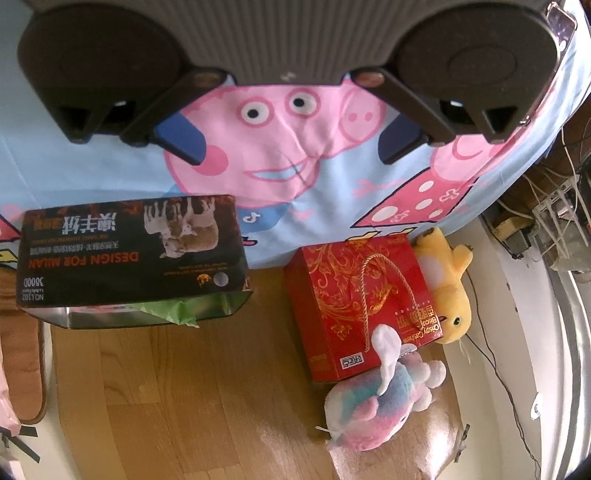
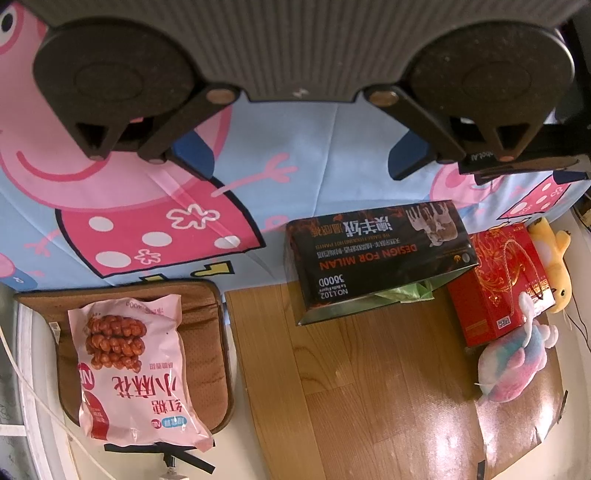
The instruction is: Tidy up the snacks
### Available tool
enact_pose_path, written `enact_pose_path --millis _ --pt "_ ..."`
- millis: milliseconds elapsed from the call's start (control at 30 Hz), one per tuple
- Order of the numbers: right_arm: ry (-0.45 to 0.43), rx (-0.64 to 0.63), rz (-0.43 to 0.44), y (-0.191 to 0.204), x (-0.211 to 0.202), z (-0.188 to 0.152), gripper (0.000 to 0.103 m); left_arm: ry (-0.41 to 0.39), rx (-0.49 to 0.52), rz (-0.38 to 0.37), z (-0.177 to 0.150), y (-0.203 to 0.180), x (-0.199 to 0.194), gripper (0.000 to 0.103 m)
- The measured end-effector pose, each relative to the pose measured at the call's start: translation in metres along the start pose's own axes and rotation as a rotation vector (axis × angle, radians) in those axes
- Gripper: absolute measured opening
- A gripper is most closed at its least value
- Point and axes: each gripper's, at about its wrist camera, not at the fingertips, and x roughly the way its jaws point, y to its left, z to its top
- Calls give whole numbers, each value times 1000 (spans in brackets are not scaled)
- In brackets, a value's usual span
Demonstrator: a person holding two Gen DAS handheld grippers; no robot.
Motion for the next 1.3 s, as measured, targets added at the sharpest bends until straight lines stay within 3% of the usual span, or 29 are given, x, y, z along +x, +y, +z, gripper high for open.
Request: enact_pose_path --millis 767,1300 --pt "0 1 0 0 0 0 102 69 -52 -69 0 13 8 103" --pt "1 1 0 0 0 0 102 70 -52 -65 0 12 8 103"
